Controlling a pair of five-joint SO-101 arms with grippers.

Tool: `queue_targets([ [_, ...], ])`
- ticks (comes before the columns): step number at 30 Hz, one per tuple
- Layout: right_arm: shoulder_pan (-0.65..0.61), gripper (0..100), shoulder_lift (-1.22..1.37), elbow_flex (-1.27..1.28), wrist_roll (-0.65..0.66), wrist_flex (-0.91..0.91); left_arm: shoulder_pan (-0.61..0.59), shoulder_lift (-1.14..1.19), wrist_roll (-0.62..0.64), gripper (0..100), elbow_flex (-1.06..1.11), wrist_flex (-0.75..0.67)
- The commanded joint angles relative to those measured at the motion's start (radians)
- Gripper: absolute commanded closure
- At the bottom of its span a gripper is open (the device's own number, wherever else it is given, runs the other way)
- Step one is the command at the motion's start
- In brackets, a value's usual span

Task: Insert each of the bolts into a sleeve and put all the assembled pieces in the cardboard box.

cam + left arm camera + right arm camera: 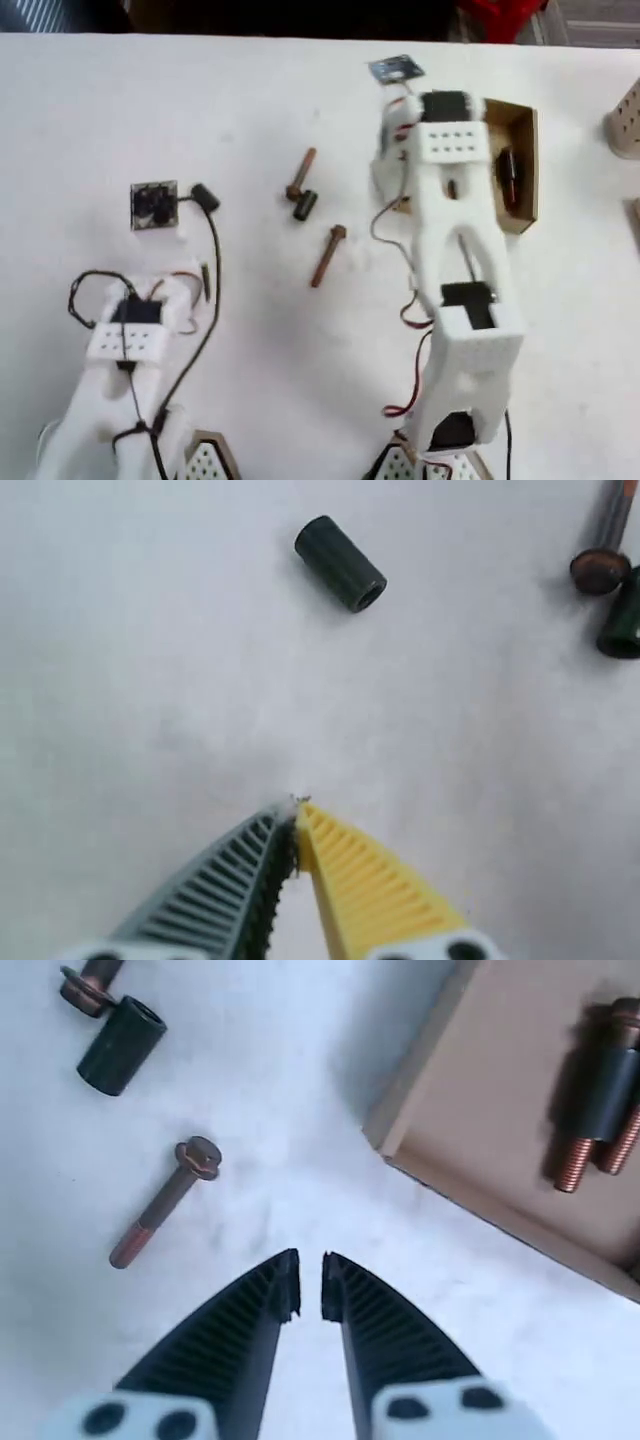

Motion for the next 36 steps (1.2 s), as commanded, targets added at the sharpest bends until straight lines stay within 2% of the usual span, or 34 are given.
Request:
queue_targets([
  [1, -0.102, 97.1, -0.068, 0.006, -0.193, -0.021, -0.042, -0.116, -0.130, 98, -0.008, 0.092],
  [6, -0.191, 96.9, -0.042, 0.046, -0.437, -0.122, -0.077, -0.260, -0.189, 98, 0.110, 0.087],
  [9, -0.234, 96.8, 0.008, 0.052, -0.523, -0.179, -0.076, -0.334, -0.189, 98, 0.147, 0.087],
  [13, -0.274, 95.9, 0.091, 0.048, -0.539, -0.213, -0.074, -0.403, -0.189, 98, 0.180, 0.087],
  [19, -0.302, 84.8, 0.182, 0.048, -0.542, -0.303, -0.073, -0.421, -0.189, 98, 0.187, 0.087],
  [31, -0.303, 84.6, 0.228, 0.046, -0.543, -0.466, -0.051, -0.421, -0.190, 98, 0.187, 0.087],
  [36, -0.311, 84.6, 0.308, 0.041, -0.591, -0.515, -0.051, -0.421, -0.190, 98, 0.187, 0.087],
])
